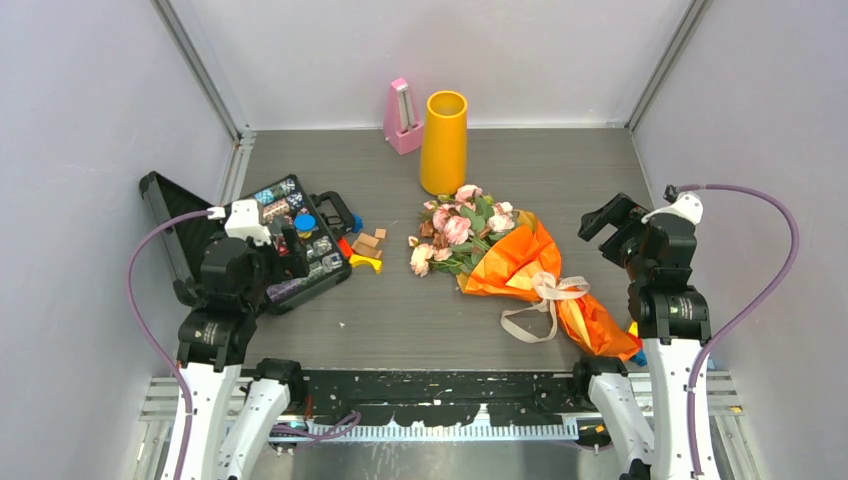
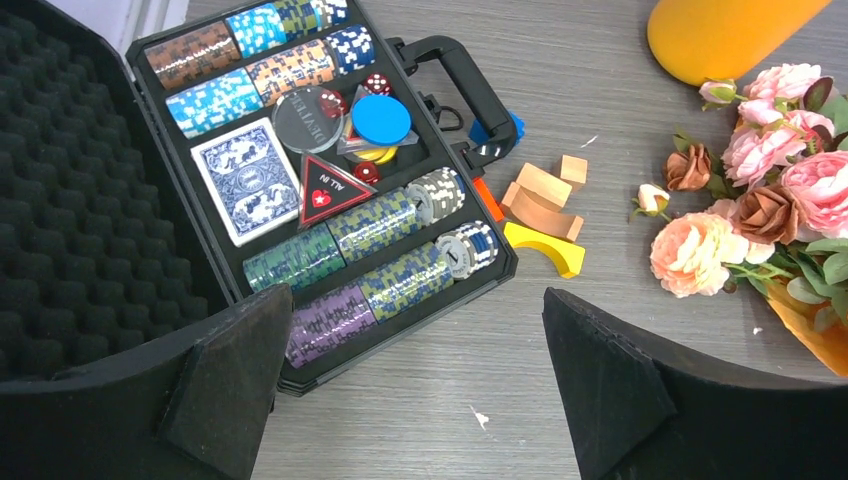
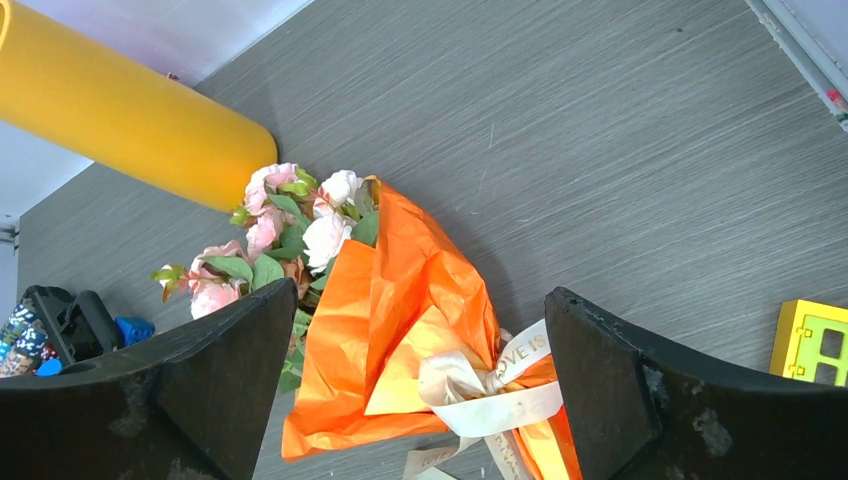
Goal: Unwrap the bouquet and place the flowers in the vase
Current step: Adjust the fake flower at the center of the board.
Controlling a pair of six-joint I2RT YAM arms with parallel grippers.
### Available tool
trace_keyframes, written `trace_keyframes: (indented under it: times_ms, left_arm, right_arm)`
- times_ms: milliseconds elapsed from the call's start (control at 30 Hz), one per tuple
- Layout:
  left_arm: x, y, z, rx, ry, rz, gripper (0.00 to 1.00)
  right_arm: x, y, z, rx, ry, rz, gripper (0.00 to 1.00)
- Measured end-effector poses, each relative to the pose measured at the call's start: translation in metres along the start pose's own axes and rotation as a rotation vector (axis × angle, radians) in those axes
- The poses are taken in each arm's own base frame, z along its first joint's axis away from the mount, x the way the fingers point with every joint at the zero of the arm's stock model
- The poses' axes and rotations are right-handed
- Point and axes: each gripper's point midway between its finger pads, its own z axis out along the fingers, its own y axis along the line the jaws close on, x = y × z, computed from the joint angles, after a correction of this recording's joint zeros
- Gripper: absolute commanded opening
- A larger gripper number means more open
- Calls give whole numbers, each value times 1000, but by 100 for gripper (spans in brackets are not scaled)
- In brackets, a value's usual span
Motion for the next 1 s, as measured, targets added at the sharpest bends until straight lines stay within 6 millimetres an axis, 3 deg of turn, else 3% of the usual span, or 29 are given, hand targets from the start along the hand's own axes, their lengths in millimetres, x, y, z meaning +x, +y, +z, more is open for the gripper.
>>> trace_keyframes:
  times_ms: [500,700,867,967,1000]
  left_arm:
    - [6,-3,5,17,10,-15,98]
    - [14,-7,8,39,29,-5,98]
    - [17,-10,9,60,42,0,98]
    - [17,-13,10,76,42,2,98]
    - [17,-14,10,79,42,3,98]
  right_arm:
    - [22,14,12,-66,122,43,100]
    - [72,16,27,-116,313,79,100]
    - [120,5,35,-110,449,108,100]
    - [138,3,38,-110,489,106,95]
    - [143,3,39,-110,502,100,90]
